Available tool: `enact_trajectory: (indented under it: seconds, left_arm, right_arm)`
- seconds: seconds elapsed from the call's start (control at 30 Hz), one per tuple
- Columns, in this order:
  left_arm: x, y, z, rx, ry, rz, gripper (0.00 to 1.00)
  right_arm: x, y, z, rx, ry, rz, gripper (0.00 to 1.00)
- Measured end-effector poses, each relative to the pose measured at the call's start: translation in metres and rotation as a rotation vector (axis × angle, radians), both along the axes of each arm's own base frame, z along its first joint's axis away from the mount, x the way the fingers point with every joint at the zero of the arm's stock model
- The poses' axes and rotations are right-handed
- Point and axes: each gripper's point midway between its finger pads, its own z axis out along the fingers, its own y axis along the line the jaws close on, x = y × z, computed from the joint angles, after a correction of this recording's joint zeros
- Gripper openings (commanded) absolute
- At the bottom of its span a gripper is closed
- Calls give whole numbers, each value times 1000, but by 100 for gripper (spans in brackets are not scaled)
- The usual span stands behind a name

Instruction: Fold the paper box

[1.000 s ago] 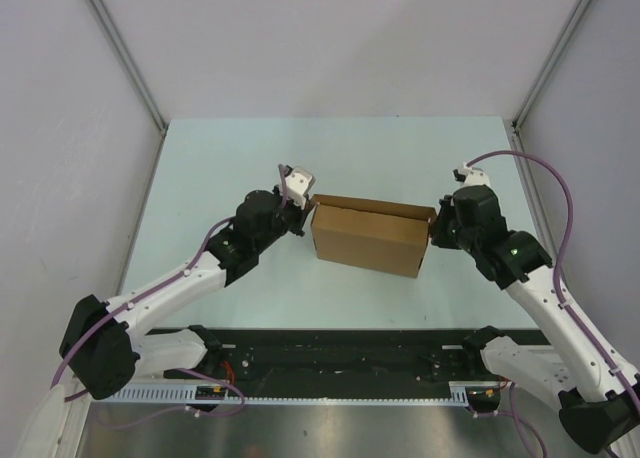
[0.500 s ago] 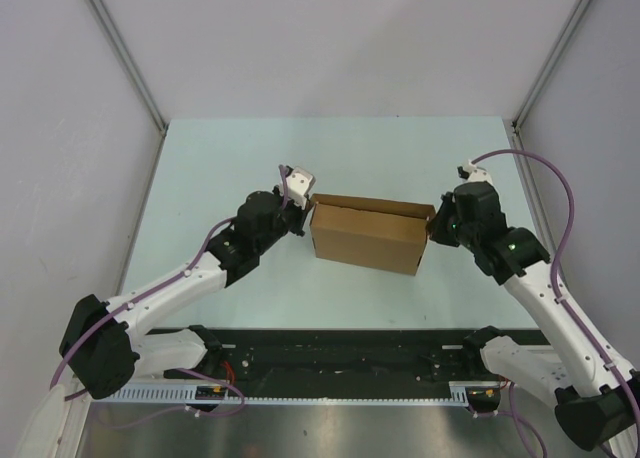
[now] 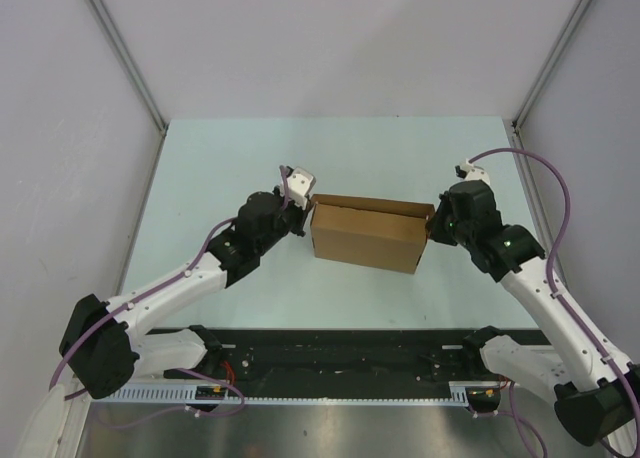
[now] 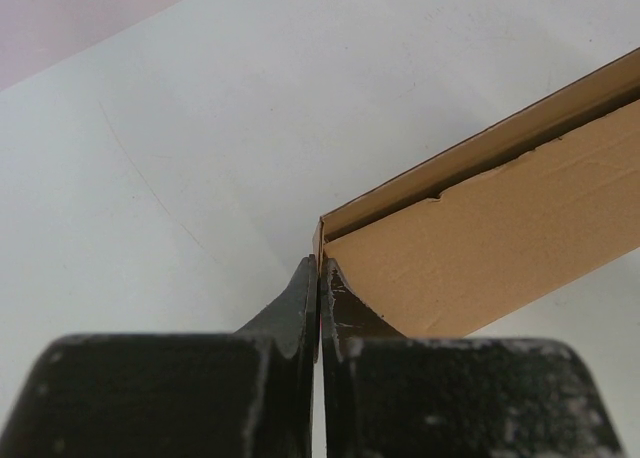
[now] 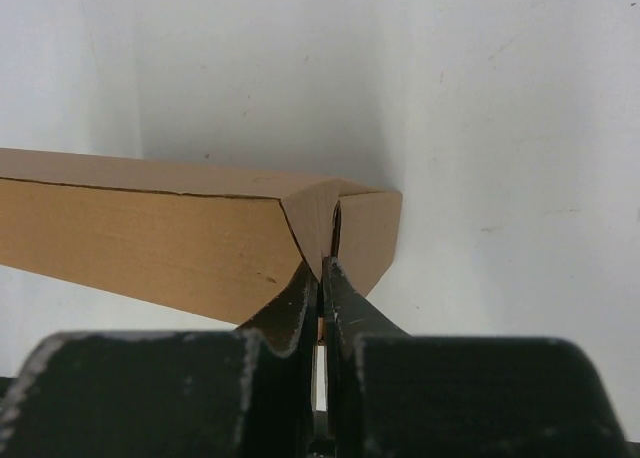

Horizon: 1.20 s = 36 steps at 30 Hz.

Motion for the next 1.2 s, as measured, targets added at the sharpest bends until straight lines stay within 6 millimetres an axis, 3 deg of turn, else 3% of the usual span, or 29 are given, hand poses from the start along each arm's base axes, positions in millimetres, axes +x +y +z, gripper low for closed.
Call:
enact_trajectory:
  seconds: [0.57, 0.87, 1.2]
  left_arm:
    - [-2, -1, 1, 1, 21, -5, 0]
    - [-10, -6, 11, -18, 110, -19, 0]
    - [-4, -17, 15, -52, 233, 17, 0]
  right_arm:
    - [2, -4, -6, -128, -37, -1, 0]
    - [5, -7, -8, -142, -49, -16, 0]
    - [5, -9, -9, -177, -57, -18, 0]
